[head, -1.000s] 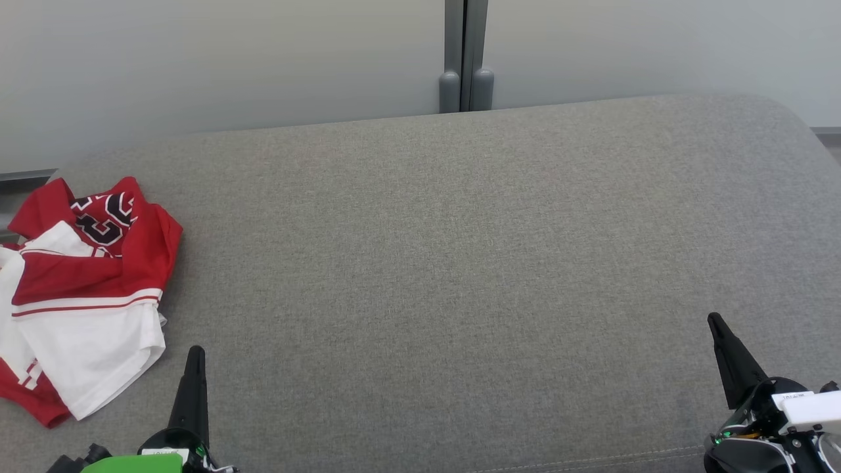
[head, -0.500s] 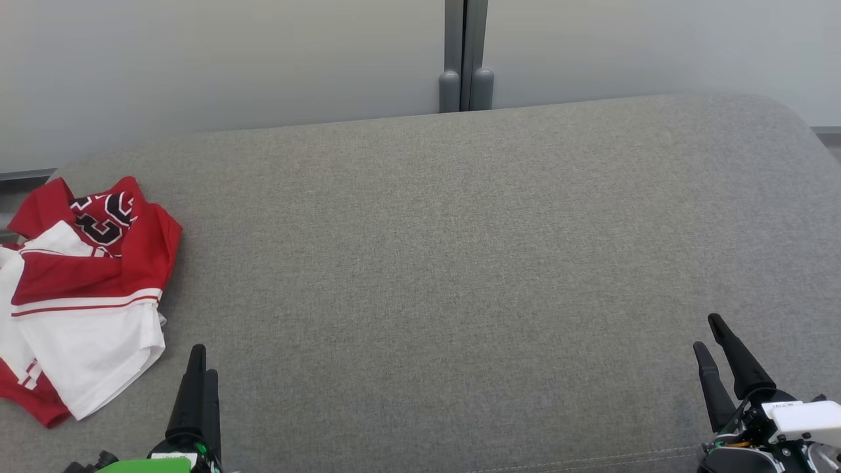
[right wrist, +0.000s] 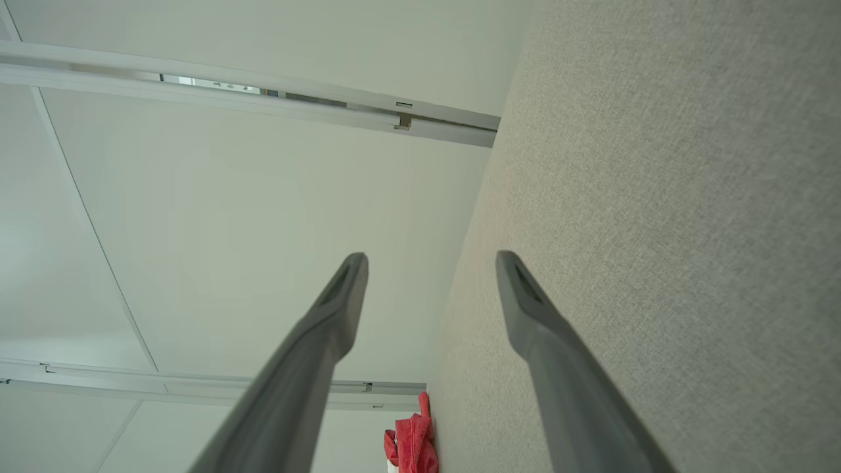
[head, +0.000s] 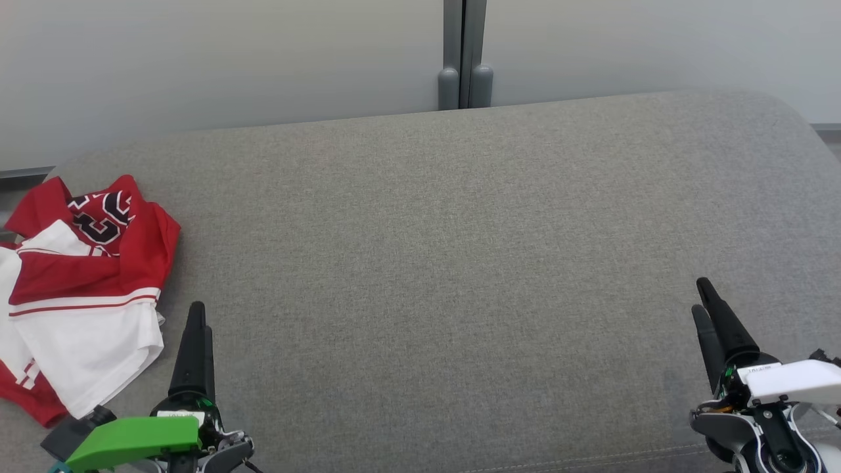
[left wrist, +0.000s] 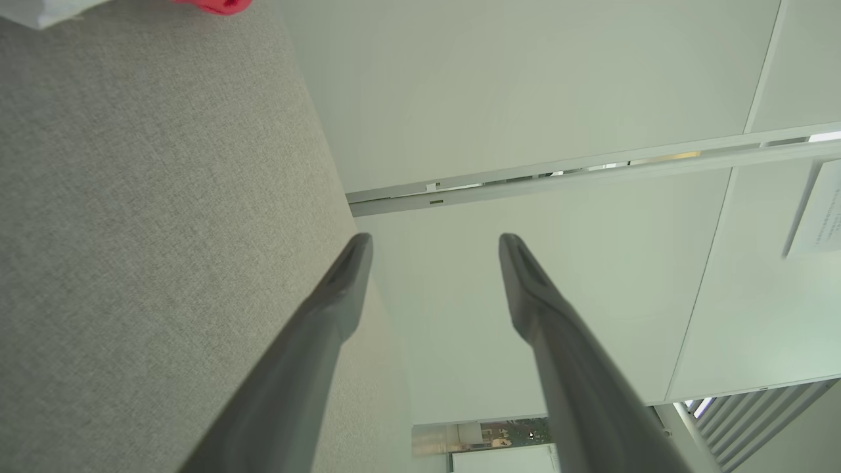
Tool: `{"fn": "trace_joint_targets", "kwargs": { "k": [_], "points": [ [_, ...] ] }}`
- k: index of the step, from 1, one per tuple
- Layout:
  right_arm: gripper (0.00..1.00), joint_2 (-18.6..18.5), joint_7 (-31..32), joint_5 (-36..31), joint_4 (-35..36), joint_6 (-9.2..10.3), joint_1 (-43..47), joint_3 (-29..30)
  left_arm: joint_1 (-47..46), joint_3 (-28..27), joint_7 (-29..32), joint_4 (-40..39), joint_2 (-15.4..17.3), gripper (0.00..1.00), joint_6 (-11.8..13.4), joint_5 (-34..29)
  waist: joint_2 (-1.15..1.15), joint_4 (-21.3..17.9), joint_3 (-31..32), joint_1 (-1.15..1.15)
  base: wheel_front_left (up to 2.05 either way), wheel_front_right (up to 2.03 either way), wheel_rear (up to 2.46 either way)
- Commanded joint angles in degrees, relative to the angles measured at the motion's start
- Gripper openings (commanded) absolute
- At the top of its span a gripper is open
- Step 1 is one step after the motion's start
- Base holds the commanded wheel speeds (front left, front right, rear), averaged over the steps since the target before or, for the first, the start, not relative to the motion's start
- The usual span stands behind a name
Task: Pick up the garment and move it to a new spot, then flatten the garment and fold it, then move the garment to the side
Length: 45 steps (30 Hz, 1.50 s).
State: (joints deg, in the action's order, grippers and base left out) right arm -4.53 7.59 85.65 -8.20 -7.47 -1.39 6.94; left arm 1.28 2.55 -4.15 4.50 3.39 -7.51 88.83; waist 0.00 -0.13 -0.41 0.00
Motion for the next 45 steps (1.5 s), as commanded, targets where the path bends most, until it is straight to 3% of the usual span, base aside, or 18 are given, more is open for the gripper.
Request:
{"fn": "trace_joint_targets", "kwargs": {
  "k": [1, 15, 29, 45],
  "points": [
    [1.0, -1.09, -0.85, -3.27, 1.08, -0.01, -2.29, -0.32, -2.46, -0.34, -0.46, -0.92, 0.71, 1.0, 0.0, -2.52, 0.0, 0.0, -0.02, 0.0, 0.0, 0.0, 0.0],
    [1.0, -2.11, -5.2, -24.91, 3.97, -0.01, -5.57, -2.91, -5.9, -3.01, -2.56, -3.41, -0.34, 1.0, 0.01, -26.13, 0.0, -0.13, -0.09, 0.0, 0.0, 0.0, 0.0],
    [1.0, -3.77, -8.98, -41.92, 1.88, -0.02, -7.35, -7.1, -7.59, 0.36, -4.34, -0.71, 1.4, 1.0, 2.04, -47.13, 0.0, -0.35, 0.23, 0.0, 0.0, 0.0, 0.0],
    [1.0, -3.04, -12.68, -55.92, -2.62, -0.02, -8.88, -8.83, -10.84, 4.99, -6.13, 5.82, 3.39, 1.0, 6.21, -60.74, 0.0, -0.44, 0.32, 0.0, 0.0, 0.0, 0.0]
  ]
}}
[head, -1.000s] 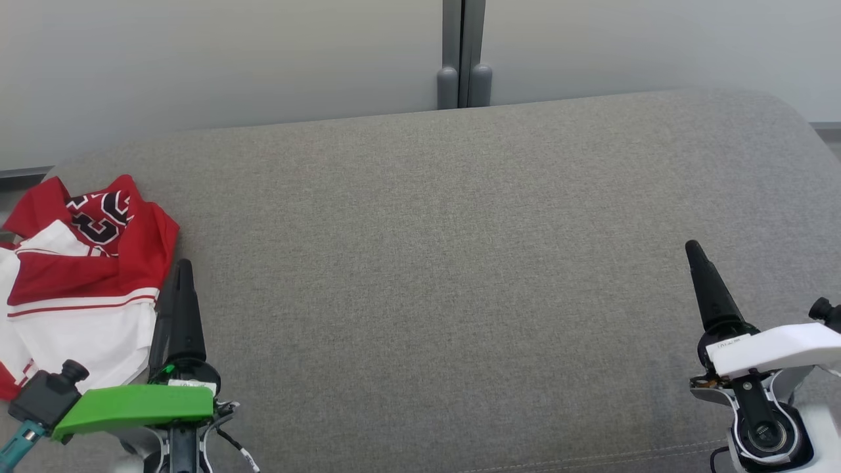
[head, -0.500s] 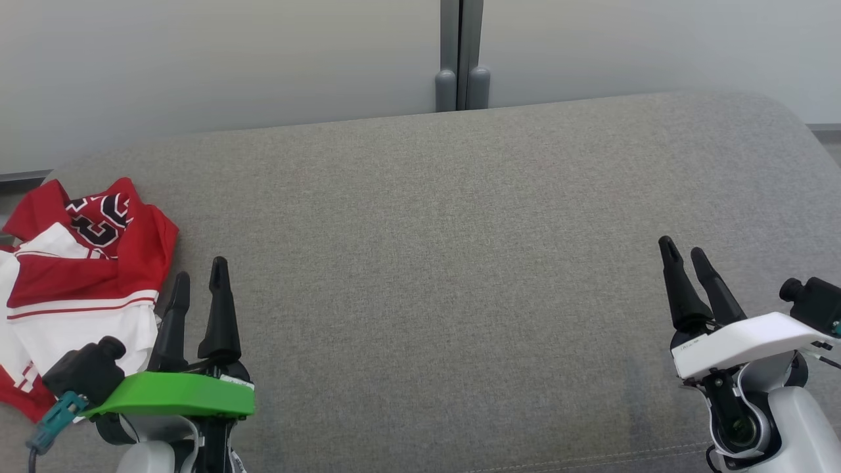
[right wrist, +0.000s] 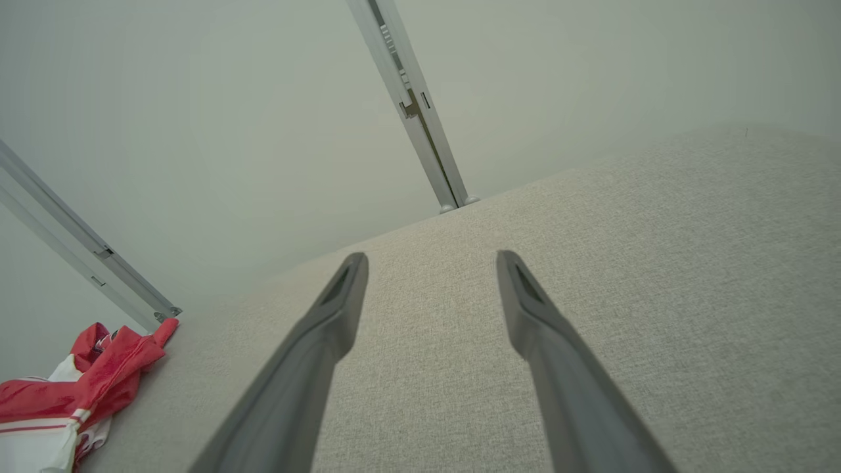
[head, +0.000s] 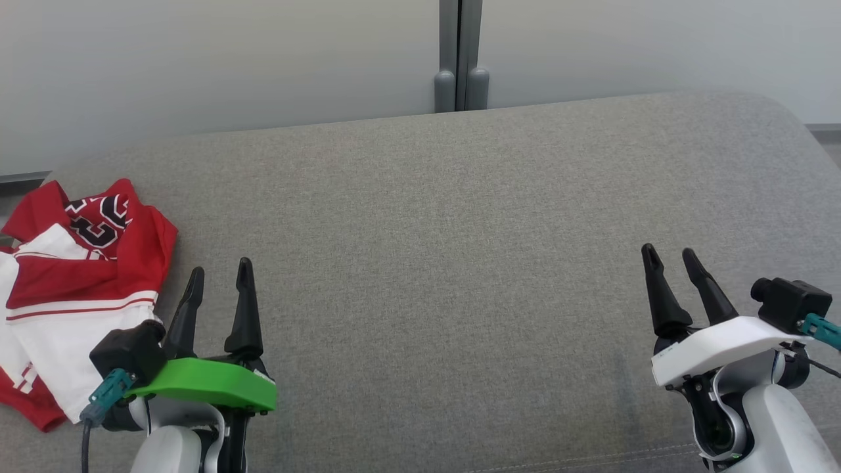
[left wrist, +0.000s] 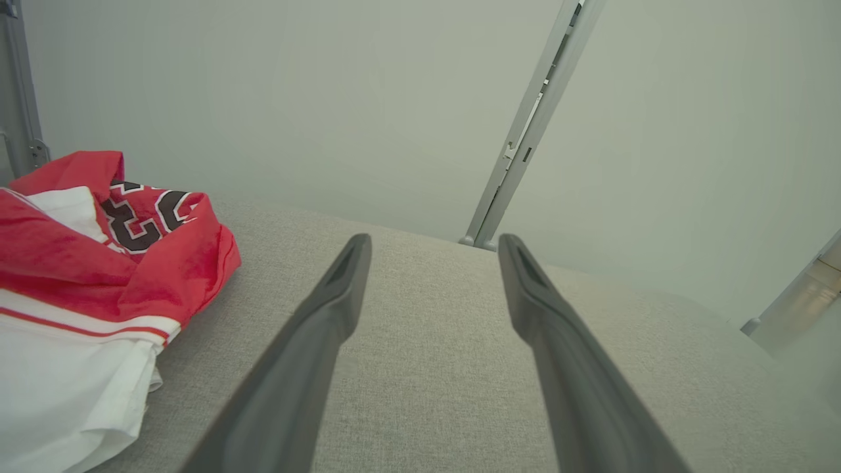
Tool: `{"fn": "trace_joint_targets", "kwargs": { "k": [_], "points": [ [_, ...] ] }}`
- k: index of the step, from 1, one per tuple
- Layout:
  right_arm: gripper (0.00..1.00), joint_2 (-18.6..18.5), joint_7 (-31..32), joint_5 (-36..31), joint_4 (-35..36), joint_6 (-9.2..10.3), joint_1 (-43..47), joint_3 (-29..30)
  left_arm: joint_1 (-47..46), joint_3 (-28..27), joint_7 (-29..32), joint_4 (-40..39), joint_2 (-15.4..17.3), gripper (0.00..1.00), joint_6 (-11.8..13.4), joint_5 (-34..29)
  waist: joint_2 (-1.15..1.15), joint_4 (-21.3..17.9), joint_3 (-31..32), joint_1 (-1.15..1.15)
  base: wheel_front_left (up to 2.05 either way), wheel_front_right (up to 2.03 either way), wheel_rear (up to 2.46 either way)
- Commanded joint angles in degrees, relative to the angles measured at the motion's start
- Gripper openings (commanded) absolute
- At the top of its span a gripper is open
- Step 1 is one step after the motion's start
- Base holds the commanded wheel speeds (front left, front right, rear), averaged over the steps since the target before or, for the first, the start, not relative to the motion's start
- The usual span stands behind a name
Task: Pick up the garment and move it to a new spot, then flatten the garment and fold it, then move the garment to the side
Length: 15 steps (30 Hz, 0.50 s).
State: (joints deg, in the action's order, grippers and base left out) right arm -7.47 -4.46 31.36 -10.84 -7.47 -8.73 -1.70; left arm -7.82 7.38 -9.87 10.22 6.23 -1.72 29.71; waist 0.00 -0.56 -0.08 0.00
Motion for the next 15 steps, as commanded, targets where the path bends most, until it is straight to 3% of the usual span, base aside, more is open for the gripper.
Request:
{"fn": "trace_joint_targets", "kwargs": {
  "k": [1, 15],
  "points": [
    [1.0, -0.1, -0.64, -1.64, 0.01, -0.02, -1.54, -0.19, -1.74, 0.17, -0.4, 0.09, 0.54, 1.0, 0.42, -1.62, 0.0, -0.01, -0.01, 0.0, 0.0, 0.0, 0.0],
    [1.0, 0.77, -3.45, -12.35, -2.77, -0.02, -2.52, -3.0, -4.48, 1.53, -1.79, 5.76, 1.05, 1.0, 2.46, -8.61, 0.0, -0.11, -0.22, 0.0, 0.0, 0.0, 0.0]
  ]
}}
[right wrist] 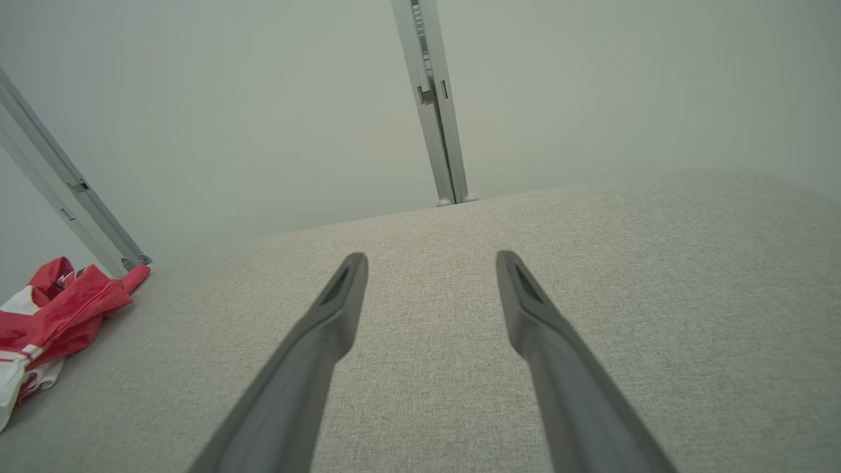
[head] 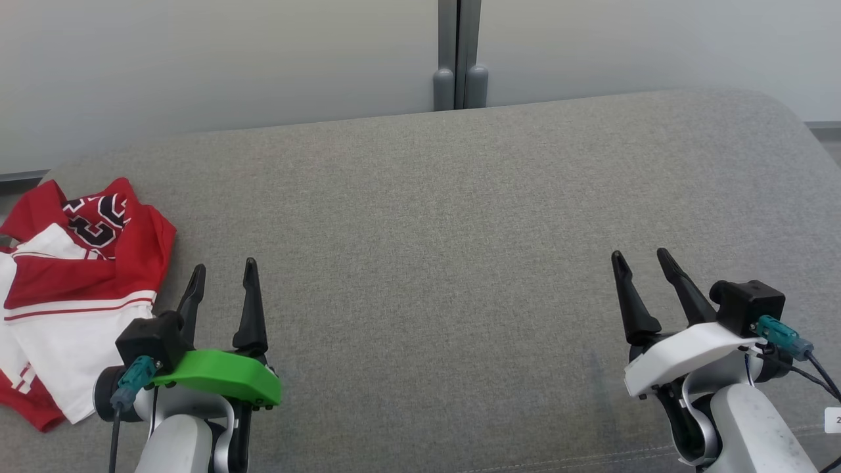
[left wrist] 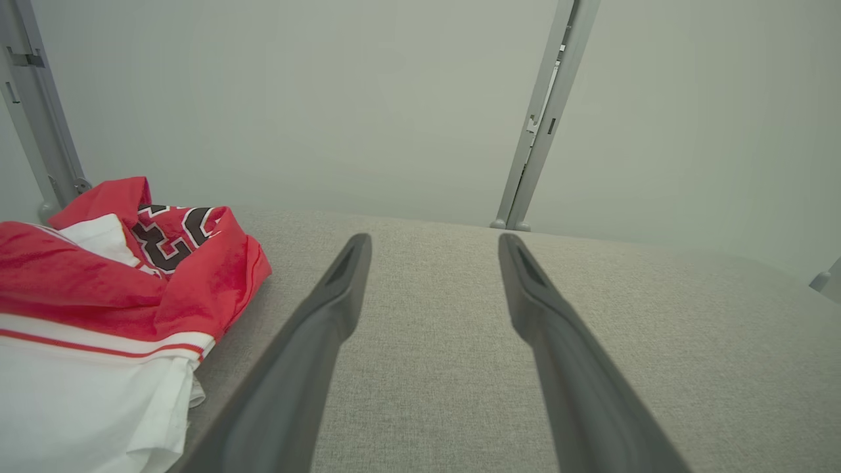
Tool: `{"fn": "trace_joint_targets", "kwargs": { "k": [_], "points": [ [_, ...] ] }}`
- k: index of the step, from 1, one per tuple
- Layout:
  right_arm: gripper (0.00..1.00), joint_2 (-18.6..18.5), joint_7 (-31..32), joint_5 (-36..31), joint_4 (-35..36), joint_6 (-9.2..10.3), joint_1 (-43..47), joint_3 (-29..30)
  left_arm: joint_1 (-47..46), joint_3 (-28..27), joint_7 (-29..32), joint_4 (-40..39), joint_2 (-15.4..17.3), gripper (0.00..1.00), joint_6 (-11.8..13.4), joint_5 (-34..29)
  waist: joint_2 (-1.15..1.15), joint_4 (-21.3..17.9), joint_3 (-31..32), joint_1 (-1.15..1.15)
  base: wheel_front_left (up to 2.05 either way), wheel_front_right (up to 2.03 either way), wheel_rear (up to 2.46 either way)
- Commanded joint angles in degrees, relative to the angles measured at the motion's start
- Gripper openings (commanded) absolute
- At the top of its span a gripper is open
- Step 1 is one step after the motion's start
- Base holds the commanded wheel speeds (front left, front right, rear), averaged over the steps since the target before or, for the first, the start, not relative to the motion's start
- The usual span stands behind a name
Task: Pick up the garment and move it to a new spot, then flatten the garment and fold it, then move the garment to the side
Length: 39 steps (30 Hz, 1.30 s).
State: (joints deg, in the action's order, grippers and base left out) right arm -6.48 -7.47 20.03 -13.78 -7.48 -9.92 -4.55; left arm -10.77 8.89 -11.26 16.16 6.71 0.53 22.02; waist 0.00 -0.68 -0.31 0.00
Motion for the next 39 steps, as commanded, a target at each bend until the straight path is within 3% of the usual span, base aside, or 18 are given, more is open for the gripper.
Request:
{"fn": "trace_joint_targets", "kwargs": {
  "k": [1, 15, 39],
  "points": [
    [1.0, -0.17, -0.64, -1.62, 0.14, -0.01, -1.36, -0.41, -1.69, -0.01, -0.53, -0.04, 0.52, 1.0, 0.27, -1.12, 0.0, 0.0, -0.02, 0.0, 0.0, 0.0, 0.0],
    [1.0, 0.59, -3.1, -8.44, -1.4, -0.01, -1.76, -1.61, -3.33, -1.26, -1.72, 5.14, -0.6, 1.0, 0.5, -3.62, 0.0, 0.19, -0.08, 0.0, 0.0, 0.0, 0.0],
    [1.0, 2.03, -6.76, -11.02, -5.43, -0.01, -3.14, -1.36, -5.58, -2.54, -3.47, 10.24, -1.68, 1.0, 0.69, -9.06, 0.0, 0.18, 0.01, 0.0, 0.0, 0.0, 0.0]
  ]
}}
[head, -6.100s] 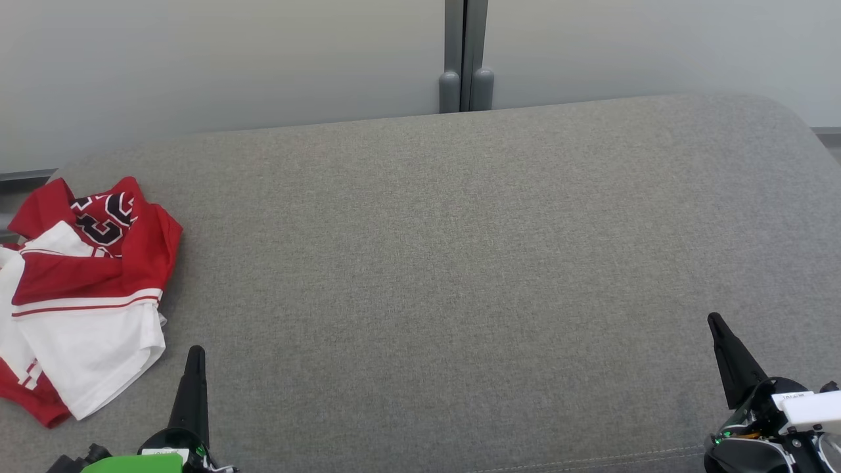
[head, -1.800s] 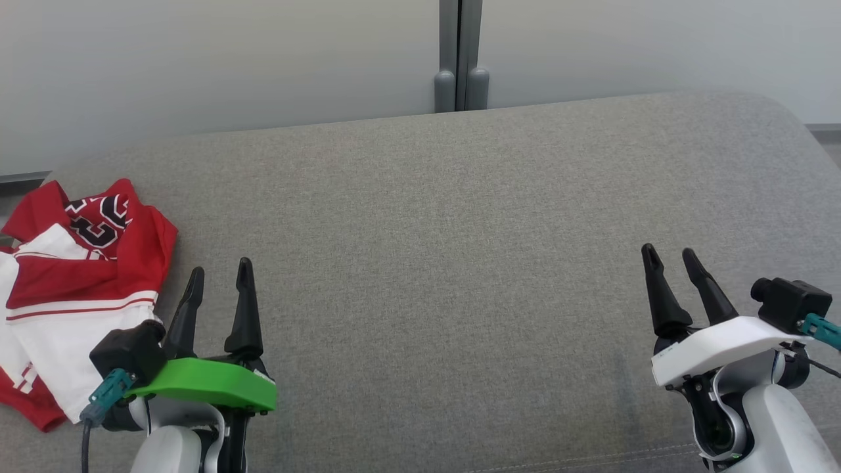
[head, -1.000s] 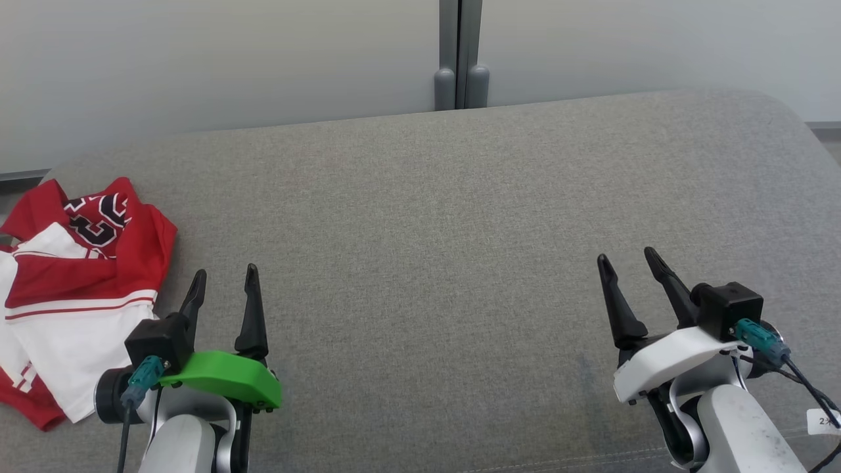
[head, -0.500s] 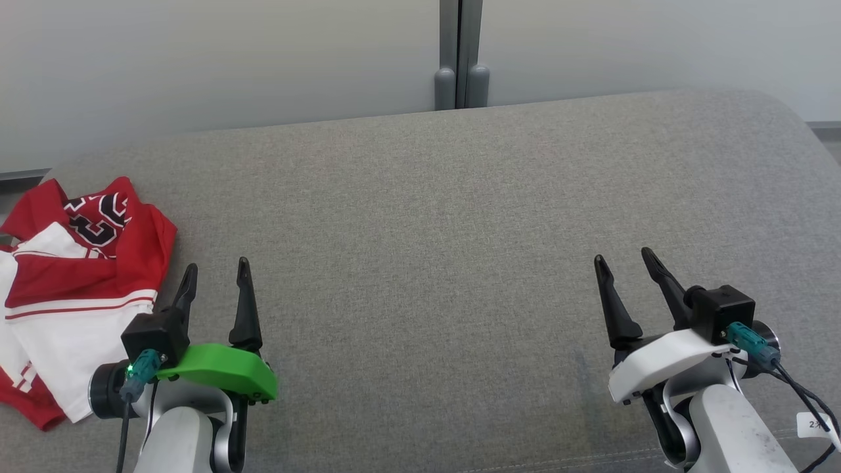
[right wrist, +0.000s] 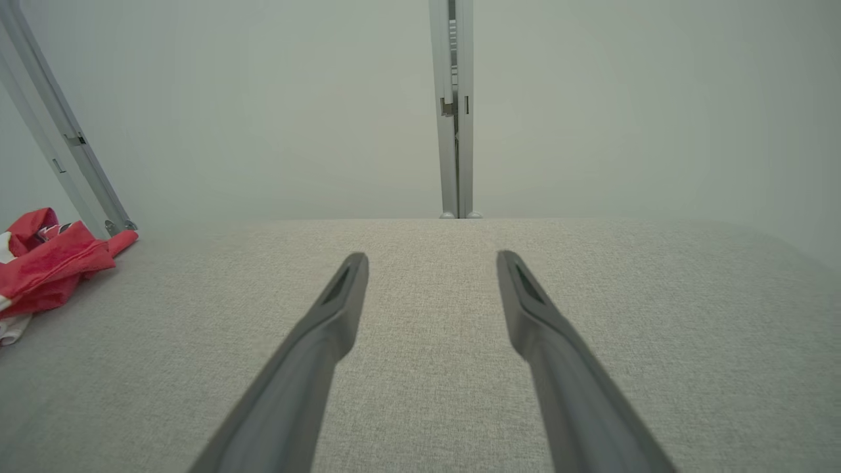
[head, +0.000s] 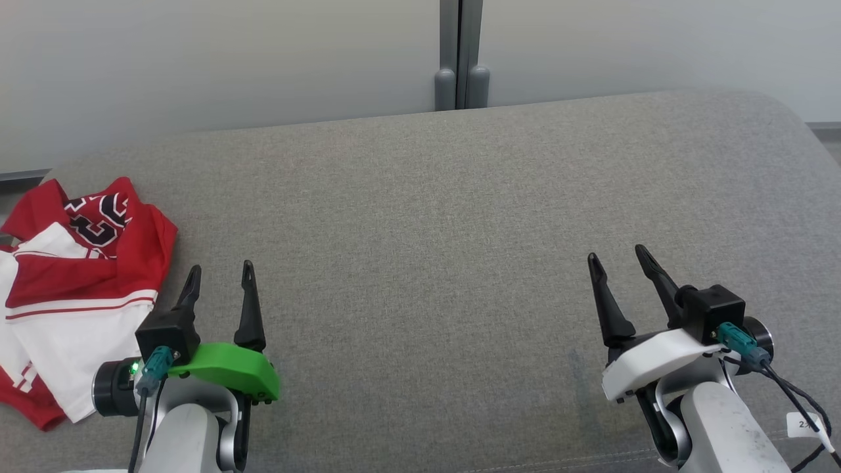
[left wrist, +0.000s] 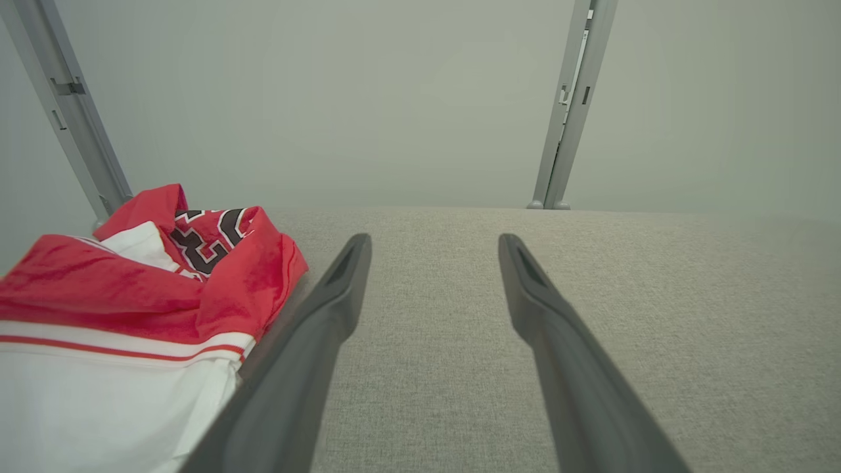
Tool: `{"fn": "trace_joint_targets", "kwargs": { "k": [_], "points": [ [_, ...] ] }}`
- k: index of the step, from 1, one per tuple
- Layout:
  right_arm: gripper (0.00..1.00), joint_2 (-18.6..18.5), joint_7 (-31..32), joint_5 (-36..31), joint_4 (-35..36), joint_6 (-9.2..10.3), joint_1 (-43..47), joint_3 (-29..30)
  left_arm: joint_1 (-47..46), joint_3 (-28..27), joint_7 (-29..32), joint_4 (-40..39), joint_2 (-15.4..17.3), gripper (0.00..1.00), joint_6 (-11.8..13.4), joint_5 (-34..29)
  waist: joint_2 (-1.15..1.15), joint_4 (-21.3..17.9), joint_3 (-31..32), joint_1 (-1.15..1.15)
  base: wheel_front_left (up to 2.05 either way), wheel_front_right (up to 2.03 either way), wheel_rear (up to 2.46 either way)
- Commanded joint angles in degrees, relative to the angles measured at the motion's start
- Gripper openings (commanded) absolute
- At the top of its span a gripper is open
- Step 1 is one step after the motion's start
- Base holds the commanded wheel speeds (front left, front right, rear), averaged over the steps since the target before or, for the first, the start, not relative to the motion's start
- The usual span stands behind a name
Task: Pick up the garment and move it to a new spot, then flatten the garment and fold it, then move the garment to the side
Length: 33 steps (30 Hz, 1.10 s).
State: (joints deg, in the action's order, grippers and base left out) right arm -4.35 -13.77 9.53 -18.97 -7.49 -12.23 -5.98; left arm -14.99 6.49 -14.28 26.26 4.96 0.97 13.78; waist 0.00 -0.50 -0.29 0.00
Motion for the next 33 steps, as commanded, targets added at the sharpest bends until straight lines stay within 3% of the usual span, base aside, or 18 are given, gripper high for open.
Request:
{"fn": "trace_joint_targets", "kwargs": {
  "k": [1, 9, 33],
  "points": [
    [1.0, -0.06, -0.61, -0.94, -0.26, 0.0, -0.91, -0.03, -1.4, -0.09, -0.56, 0.33, 0.0, 1.0, 0.41, -1.17, 0.0, 0.01, 0.0, 0.0, 0.0, 0.0, 0.0],
    [1.0, 0.33, -1.56, -3.05, -0.96, 0.0, -1.27, 0.66, -2.07, -0.25, -0.98, 1.79, 0.07, 1.0, 0.96, -3.45, 0.0, 0.06, -0.07, 0.0, 0.0, 0.0, 0.0],
    [1.0, 0.92, -1.52, -1.76, -1.3, 0.0, -0.86, 1.92, -2.57, -0.29, -0.92, 2.4, -0.17, 1.0, 0.88, -2.12, 0.0, 0.86, -0.04, 0.0, 0.0, 0.0, 0.0]
  ]
}}
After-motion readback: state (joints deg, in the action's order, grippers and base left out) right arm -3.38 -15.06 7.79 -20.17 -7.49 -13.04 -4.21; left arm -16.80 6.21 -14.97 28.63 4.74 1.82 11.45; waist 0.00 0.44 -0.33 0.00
